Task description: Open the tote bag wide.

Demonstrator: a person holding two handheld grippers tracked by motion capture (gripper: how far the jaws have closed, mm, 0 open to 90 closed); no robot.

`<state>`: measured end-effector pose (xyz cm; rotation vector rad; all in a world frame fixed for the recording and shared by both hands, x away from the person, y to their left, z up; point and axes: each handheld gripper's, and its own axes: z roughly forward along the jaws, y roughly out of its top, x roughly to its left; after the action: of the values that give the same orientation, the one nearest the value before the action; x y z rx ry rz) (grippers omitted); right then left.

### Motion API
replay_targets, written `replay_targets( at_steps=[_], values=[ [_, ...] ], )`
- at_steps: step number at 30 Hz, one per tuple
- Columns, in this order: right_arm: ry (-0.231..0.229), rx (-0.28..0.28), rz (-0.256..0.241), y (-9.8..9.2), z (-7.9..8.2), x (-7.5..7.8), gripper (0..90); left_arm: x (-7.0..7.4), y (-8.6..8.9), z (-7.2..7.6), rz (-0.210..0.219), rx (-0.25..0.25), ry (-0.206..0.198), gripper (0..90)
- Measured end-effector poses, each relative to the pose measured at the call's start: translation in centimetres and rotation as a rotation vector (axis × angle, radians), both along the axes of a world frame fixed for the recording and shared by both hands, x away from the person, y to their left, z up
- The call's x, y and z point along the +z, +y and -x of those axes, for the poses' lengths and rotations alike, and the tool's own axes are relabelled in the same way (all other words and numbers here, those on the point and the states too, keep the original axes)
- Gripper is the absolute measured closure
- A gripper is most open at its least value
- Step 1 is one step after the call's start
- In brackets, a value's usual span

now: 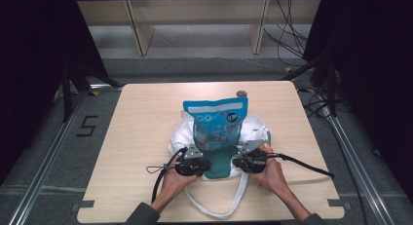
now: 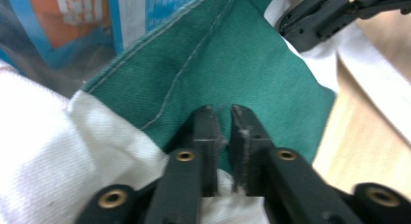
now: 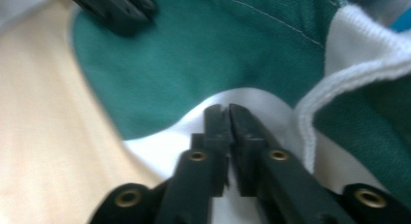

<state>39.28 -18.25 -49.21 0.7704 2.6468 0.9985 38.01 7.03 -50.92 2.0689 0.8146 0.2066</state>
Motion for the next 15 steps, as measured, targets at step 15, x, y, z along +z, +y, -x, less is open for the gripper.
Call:
replay_targets(
  at_steps=[15],
  values=[
    [-0.161, -0.177, -0.266, -5.3, -1.6, 9.3, 84.2, 5.7, 6.1, -4.2, 0.170, 0.174, -0.016, 71.3]
  ],
)
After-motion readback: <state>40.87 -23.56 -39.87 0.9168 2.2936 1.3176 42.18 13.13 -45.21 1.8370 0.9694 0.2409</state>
